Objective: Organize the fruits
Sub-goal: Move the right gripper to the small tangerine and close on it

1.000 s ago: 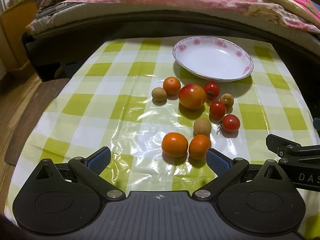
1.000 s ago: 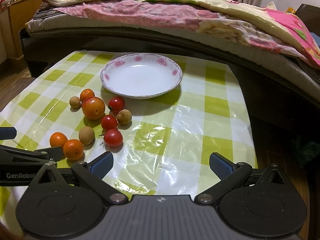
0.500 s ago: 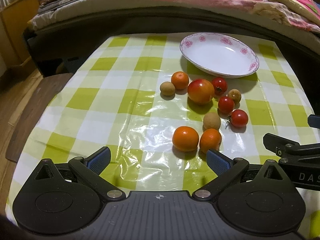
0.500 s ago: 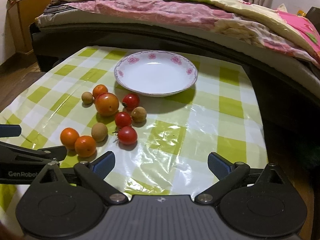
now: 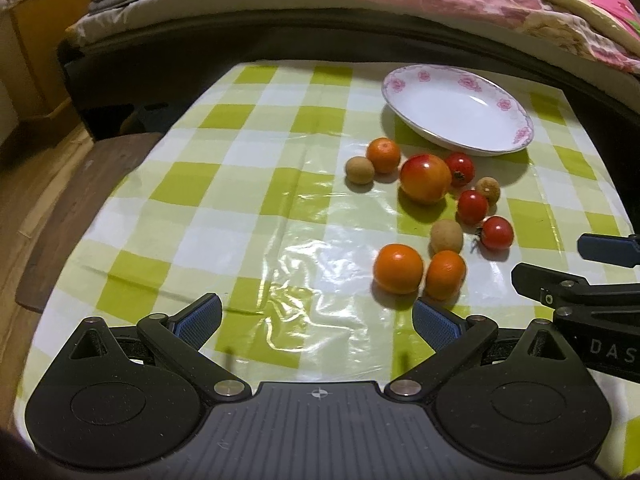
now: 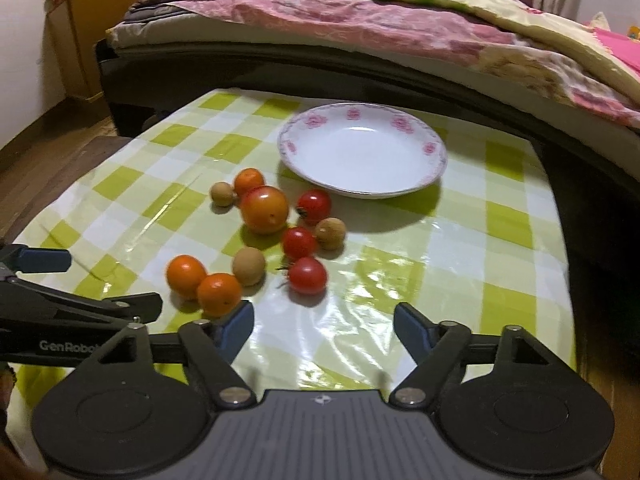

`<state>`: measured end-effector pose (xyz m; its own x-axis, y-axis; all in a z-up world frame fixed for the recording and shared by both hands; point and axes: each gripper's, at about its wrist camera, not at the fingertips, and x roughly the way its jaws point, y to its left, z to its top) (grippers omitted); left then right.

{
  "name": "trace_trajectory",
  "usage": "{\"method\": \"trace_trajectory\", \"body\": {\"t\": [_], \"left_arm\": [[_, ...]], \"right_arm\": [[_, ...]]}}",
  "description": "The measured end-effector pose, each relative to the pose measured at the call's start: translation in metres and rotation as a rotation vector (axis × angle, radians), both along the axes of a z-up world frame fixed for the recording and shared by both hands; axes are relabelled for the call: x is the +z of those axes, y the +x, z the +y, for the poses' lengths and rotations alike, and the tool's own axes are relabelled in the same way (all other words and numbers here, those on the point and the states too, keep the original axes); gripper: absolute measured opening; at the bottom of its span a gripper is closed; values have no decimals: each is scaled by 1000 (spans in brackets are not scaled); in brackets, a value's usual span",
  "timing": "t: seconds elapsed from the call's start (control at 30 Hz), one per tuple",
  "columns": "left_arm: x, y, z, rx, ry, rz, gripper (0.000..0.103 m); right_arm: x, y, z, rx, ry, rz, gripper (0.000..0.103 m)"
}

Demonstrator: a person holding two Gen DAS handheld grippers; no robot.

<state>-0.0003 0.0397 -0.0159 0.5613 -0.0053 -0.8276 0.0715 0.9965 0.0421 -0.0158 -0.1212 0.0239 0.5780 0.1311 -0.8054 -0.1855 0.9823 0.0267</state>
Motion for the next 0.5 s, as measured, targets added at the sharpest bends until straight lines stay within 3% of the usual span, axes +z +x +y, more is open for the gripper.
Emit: {"method": "trace_trajectory", "body": {"t": [0.33,0.5], "left_arm": [[0,0,21,31,-27,39,97],[0,-3,27,34,-12,42,94]], "right_arm": [[-2,8,22,99,71,17,56],[-4,10,30,156,108,29,53]]}}
